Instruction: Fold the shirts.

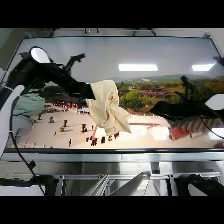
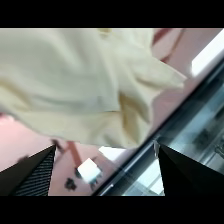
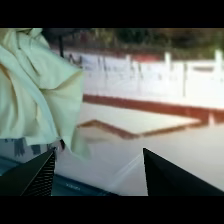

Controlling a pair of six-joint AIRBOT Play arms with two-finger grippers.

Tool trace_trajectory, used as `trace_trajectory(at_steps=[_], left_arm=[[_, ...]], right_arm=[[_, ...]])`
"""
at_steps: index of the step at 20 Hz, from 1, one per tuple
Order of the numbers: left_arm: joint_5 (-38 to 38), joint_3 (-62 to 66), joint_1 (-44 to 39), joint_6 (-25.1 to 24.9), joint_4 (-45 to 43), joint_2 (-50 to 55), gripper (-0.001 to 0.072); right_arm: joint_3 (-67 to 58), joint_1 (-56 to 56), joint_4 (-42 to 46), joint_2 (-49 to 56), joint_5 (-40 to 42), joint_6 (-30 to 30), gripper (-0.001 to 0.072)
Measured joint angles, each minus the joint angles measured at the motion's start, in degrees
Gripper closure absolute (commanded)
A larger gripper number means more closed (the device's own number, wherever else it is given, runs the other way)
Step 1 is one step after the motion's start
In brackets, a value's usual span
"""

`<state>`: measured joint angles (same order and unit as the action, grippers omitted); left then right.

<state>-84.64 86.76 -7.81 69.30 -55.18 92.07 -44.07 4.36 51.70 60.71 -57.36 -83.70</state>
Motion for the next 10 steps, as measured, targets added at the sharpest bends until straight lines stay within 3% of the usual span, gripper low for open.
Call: trace_trajectory(at_steps=[4, 8, 10], left_arm=[[3.17, -2.49, 9.62, -0.33, 0.15, 4.48, -0.0008], [5.55, -0.98, 13.07, -4.07, 7.74, 12.79, -0.0008], [5.90, 2.21, 12.66, -5.11, 10.47, 17.29, -0.0008]], right_arm=[[-0.11, 6.23, -13.55, 12.63, 5.66, 12.76, 0.0108], [-0.42, 10.45, -26.38, 22.84, 7.04, 25.03, 0.0120], [-0.68, 11.65, -31.12, 25.88, 7.17, 29.42, 0.0231]])
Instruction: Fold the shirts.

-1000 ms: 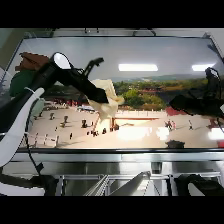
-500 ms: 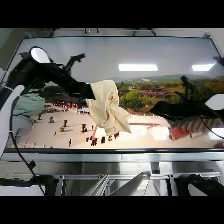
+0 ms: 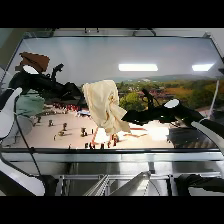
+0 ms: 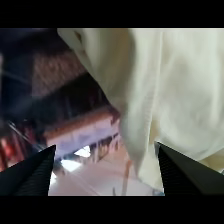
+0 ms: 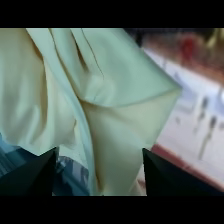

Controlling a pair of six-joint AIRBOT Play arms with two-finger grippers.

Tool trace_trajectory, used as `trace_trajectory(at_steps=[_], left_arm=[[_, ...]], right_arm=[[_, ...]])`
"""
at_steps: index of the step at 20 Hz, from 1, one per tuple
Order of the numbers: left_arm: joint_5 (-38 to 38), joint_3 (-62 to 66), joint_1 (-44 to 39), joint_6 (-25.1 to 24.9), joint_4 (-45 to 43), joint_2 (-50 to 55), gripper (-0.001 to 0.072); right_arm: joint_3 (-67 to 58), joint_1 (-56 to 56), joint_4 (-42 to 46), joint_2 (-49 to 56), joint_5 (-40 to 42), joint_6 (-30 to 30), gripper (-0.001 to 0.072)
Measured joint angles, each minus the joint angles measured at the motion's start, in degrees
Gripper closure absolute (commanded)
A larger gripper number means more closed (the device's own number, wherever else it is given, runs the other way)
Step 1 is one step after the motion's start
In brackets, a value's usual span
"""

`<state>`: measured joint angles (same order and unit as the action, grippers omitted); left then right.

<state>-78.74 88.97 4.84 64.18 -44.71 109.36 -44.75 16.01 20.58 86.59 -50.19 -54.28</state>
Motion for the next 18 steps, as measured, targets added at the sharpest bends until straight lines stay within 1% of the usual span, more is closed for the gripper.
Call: trace_trajectory(at_steps=[1, 2, 3, 4, 5, 6, 9, 12, 13, 15, 18], left_arm=[[0.22, 2.01, -0.59, -0.28, 1.14, 2.16, -0.0008], [0.33, 4.33, -1.44, -0.61, 2.23, 4.35, -0.0006], [0.28, 6.56, -2.34, -0.79, 3.41, 6.21, 0.0035], [0.33, 8.92, -3.37, -0.83, 4.52, 8.00, 0.0189], [0.13, 11.10, -4.33, -0.81, 4.96, 9.55, 0.0466], [-0.24, 13.25, -5.22, -0.83, 5.22, 11.06, 0.0705], [-3.04, 19.41, -6.78, -0.83, 6.23, 14.08, 0.0709], [-6.73, 25.05, -6.12, 0.44, 6.84, 12.33, 0.0708], [-7.61, 26.23, -5.20, 1.03, 6.99, 9.84, 0.0708], [-9.40, 27.61, -2.91, 1.97, 7.26, 3.21, 0.0706], [-12.00, 28.52, 0.70, 3.65, 7.43, -9.05, 0.0698]], right_arm=[[-0.20, 0.35, -1.64, 0.96, 0.00, 1.46, 0.0231], [-0.37, 0.63, -3.08, 1.66, 0.00, 2.67, 0.0276], [-0.55, 0.81, -3.89, 2.16, -0.02, 3.54, 0.0411], [-0.66, 0.94, -4.68, 2.54, -0.02, 4.28, 0.0522], [-0.74, 1.03, -5.22, 2.78, -0.09, 4.76, 0.0657], [-0.81, 1.11, -5.68, 2.97, -0.57, 5.38, 0.0692], [-1.16, 0.87, -6.29, 2.75, -4.24, 7.63, 0.0693], [-3.28, -3.37, -6.75, -0.90, -10.49, 8.76, 0.0693], [-4.72, -6.16, -7.50, -3.19, -12.94, 8.94, 0.0693], [-8.90, -14.23, -11.63, -9.66, -17.46, 8.98, 0.0692], [-15.50, -27.26, -18.10, -20.35, -21.03, 9.11, 0.0692]])
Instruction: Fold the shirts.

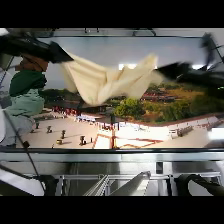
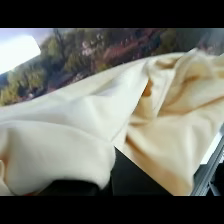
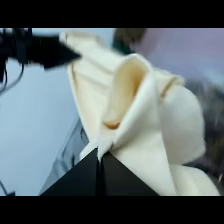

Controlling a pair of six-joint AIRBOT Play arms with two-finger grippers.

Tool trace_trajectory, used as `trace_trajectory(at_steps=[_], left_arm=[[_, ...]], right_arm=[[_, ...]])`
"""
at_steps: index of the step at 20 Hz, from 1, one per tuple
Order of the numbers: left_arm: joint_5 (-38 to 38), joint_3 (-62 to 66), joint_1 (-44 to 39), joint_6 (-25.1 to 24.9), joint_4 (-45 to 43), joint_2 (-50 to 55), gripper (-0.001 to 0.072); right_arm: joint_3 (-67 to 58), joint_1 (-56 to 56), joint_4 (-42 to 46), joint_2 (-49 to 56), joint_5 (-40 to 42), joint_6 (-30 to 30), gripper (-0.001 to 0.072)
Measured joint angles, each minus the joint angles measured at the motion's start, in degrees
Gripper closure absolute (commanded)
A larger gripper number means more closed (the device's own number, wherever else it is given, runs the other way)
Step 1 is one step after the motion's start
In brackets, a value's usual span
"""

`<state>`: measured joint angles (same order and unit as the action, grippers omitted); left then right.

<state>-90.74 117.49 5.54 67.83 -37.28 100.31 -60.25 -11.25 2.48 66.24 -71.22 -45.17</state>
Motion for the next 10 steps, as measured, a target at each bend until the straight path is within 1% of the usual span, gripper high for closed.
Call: trace_trajectory(at_steps=[2, 4, 7, 10], left_arm=[[-1.42, 0.17, 1.16, 0.83, 0.09, -7.76, 0.0696], [-2.27, -1.36, 1.33, 1.66, 0.24, -15.02, 0.0690], [-2.95, -9.33, 0.48, 2.05, -0.50, -24.04, 0.0690], [-1.90, -22.82, 0.66, 1.57, -3.63, -31.19, 0.0689]], right_arm=[[-2.71, -6.60, -1.75, -6.29, -1.49, -0.70, 0.0692], [-4.17, -10.99, -0.70, -11.80, -2.40, -1.31, 0.0692], [-4.81, -13.46, 8.50, -16.85, -3.08, -3.48, 0.0692], [-2.75, -13.75, 18.84, -18.08, -3.04, -5.88, 0.0692]])
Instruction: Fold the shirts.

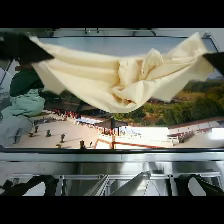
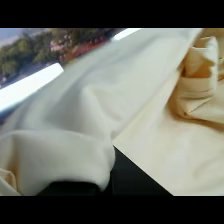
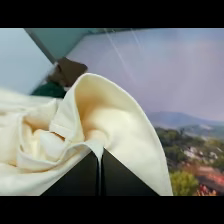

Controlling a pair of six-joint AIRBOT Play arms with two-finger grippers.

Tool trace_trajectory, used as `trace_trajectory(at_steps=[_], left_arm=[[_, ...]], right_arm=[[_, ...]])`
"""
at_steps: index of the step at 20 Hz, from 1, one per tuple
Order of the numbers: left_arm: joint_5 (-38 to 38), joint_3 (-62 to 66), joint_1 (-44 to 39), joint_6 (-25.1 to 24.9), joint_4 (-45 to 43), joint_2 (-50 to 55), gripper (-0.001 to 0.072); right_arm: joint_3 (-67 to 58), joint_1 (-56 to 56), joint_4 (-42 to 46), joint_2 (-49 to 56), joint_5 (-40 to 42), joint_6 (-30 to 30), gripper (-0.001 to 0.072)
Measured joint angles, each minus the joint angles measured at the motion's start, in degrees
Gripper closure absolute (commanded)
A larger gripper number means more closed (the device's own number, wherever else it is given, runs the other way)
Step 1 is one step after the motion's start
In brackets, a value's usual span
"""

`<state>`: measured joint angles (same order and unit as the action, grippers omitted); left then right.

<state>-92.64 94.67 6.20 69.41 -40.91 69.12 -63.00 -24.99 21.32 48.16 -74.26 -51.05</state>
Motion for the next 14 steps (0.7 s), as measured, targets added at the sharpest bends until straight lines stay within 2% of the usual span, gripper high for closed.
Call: trace_trajectory(at_steps=[4, 10, 11, 12, 13, 14], left_arm=[[3.52, -16.59, 4.02, -2.23, -2.51, -4.61, 0.0688], [6.51, -35.74, 4.11, -9.51, 2.89, -0.83, 0.0689], [6.80, -37.88, 3.43, -10.60, 3.34, 0.48, 0.0675], [7.10, -39.52, 2.99, -11.63, 3.76, 1.81, 0.0365], [7.19, -40.50, 2.84, -12.31, 3.69, 3.28, -0.0008], [7.13, -40.74, 3.08, -12.48, 3.19, 4.72, -0.0010]], right_arm=[[5.27, 0.22, 7.06, 2.62, 0.50, -1.33, 0.0691], [14.60, 8.39, 9.29, 11.06, 1.31, -0.09, 0.0691], [15.67, 10.16, 9.57, 12.87, 1.97, 0.61, 0.0589], [16.37, 11.28, 10.05, 14.38, 2.64, 1.11, 0.0224], [16.72, 11.76, 10.23, 15.65, 3.45, 1.44, 0.0105], [16.59, 11.52, 10.62, 16.63, 3.76, 1.62, 0.0106]])
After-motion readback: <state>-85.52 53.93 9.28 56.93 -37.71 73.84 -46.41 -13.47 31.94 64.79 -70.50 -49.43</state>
